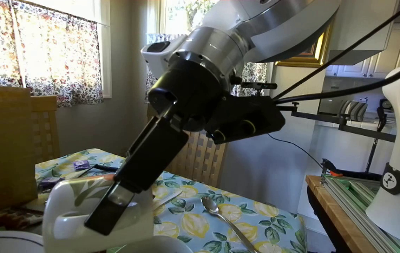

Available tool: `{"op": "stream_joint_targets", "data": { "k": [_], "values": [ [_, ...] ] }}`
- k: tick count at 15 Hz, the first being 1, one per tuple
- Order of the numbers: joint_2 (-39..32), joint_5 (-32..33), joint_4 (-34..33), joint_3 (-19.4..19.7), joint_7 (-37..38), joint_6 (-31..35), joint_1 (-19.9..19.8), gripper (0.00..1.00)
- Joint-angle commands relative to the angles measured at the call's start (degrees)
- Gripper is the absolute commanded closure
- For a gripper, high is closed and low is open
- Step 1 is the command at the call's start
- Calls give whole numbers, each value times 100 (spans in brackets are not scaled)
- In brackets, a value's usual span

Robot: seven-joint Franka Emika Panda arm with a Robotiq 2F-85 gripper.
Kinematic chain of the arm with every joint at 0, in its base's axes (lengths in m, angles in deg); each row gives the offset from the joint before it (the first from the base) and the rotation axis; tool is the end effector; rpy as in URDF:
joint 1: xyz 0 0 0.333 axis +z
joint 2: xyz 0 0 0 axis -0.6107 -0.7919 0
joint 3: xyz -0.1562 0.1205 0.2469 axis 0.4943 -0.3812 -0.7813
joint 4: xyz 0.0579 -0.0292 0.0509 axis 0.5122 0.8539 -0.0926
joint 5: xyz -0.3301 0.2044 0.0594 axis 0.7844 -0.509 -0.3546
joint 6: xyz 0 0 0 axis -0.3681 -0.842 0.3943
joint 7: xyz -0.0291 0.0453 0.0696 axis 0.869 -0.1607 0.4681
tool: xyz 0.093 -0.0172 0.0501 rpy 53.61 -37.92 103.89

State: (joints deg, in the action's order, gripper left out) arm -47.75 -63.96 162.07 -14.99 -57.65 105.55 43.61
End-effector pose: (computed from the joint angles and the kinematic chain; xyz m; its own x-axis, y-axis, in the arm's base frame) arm 0.4811 0.2223 0.2950 0.7682 0.2825 0.5745 0.5647 -0.7218 -0.4001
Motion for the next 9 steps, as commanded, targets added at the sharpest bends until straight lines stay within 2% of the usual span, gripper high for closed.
{"op": "stream_joint_targets", "data": {
  "k": [1,9],
  "values": [
    [383,-498,287,-3,-555,-115,-102,97],
    [444,-1441,341,11,-1468,-244,-126,97]
  ]
}}
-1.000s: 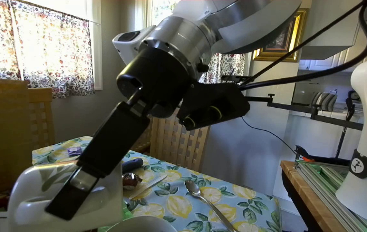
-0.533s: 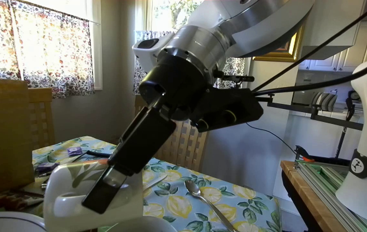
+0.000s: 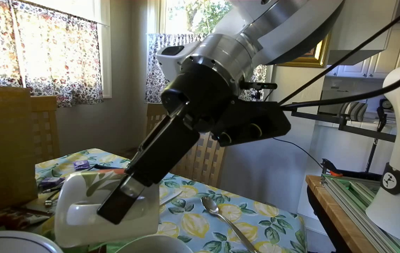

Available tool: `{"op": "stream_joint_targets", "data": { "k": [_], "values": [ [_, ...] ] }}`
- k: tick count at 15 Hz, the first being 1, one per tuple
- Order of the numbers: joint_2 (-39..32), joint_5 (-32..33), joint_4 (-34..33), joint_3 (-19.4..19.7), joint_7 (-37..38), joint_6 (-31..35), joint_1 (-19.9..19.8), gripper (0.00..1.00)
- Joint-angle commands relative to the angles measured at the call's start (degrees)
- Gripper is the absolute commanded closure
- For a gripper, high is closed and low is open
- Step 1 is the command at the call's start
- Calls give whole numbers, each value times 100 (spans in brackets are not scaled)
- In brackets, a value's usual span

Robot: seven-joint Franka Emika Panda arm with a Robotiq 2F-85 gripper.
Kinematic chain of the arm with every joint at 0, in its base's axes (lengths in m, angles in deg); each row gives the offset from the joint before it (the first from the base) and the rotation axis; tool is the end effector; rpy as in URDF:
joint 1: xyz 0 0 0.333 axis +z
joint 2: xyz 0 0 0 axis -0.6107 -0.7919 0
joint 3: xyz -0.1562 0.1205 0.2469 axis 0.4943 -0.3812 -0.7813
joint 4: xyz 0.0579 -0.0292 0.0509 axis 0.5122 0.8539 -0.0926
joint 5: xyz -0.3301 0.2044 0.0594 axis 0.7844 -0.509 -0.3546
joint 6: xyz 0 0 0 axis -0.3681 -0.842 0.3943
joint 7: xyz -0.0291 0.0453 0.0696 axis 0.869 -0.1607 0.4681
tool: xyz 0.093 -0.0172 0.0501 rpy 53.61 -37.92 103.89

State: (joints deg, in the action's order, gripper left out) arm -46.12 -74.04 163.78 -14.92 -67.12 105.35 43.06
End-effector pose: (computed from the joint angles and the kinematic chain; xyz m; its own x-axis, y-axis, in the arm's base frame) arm 0.4701 0.2107 0.2922 0.7482 0.2436 0.6172 0.5641 -0.7233 -0.3983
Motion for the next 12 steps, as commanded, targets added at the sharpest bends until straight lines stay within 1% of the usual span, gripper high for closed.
{"op": "stream_joint_targets", "data": {
  "k": [1,6,12],
  "values": [
    [277,-545,167,4,-640,-227,-64,97],
    [294,-1070,220,23,-1206,-425,-70,97],
    [343,-1395,417,80,-1639,-574,-112,97]
  ]
}}
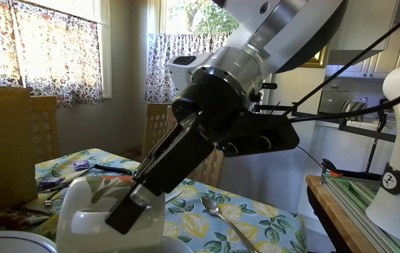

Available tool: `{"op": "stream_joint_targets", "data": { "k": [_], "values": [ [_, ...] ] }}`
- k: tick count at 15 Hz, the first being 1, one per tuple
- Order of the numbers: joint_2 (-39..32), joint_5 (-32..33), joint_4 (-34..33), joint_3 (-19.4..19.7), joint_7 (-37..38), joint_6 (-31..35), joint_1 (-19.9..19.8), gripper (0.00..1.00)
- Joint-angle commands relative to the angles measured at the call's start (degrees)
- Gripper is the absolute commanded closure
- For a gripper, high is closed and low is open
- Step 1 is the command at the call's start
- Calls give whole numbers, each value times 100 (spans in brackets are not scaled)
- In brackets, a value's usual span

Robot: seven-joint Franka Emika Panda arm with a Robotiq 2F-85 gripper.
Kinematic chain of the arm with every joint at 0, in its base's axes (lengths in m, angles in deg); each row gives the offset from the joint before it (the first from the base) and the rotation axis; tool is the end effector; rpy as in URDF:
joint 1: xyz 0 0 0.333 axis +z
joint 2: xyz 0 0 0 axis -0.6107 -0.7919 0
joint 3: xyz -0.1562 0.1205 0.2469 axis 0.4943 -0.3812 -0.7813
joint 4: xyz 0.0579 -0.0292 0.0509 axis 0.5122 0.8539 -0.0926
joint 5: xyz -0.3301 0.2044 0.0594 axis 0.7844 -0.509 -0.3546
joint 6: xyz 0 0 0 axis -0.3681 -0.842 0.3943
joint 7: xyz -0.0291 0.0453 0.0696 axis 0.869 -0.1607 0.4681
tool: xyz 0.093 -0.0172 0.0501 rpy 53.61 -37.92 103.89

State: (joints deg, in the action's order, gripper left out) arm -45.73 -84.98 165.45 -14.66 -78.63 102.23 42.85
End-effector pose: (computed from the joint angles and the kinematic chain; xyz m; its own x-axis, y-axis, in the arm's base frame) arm 0.4557 0.2083 0.2788 0.7200 0.2142 0.6601 0.5883 -0.6930 -0.4168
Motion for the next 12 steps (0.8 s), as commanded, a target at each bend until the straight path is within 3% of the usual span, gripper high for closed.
{"op": "stream_joint_targets", "data": {
  "k": [1,12],
  "values": [
    [319,-375,281,74,-588,-325,-106,97],
    [550,-1344,431,188,-1473,-945,-205,97]
  ]
}}
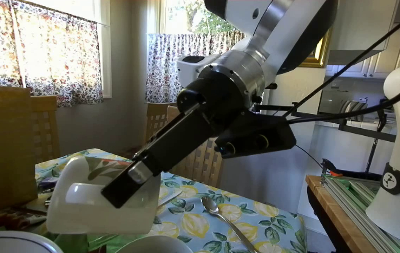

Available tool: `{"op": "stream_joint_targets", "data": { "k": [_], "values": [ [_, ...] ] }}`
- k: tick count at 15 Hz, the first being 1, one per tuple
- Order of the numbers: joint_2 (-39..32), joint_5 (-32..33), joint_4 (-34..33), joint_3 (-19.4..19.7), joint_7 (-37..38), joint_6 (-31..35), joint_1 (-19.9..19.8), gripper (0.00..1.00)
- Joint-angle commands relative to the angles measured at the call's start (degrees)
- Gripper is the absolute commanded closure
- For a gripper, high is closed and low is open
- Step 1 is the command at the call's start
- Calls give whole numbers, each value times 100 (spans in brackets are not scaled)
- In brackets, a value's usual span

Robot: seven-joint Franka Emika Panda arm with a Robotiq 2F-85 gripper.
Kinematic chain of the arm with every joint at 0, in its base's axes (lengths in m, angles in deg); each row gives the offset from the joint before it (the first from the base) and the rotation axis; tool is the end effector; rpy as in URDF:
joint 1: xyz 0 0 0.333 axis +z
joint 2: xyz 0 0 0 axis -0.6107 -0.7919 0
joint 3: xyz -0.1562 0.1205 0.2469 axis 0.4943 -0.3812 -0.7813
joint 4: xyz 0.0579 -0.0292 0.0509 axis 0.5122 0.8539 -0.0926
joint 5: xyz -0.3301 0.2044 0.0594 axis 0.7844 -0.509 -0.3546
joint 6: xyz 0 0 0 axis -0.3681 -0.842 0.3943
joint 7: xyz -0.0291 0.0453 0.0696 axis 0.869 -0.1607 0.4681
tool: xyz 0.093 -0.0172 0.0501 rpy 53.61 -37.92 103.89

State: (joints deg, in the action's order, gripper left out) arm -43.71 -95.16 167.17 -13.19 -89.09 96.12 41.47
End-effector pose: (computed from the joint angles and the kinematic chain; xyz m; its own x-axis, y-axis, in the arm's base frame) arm 0.4526 0.1959 0.2816 0.6660 0.1323 0.7341 0.6100 -0.6631 -0.4339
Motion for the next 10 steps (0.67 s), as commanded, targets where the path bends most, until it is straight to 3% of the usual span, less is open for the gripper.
{"op": "stream_joint_targets", "data": {
  "k": [1,2,10],
  "values": [
    [387,-348,300,40,-439,-379,-69,97],
    [438,-369,350,440,-413,-479,319,97],
    [627,-442,698,817,-551,-717,584,97]
  ]
}}
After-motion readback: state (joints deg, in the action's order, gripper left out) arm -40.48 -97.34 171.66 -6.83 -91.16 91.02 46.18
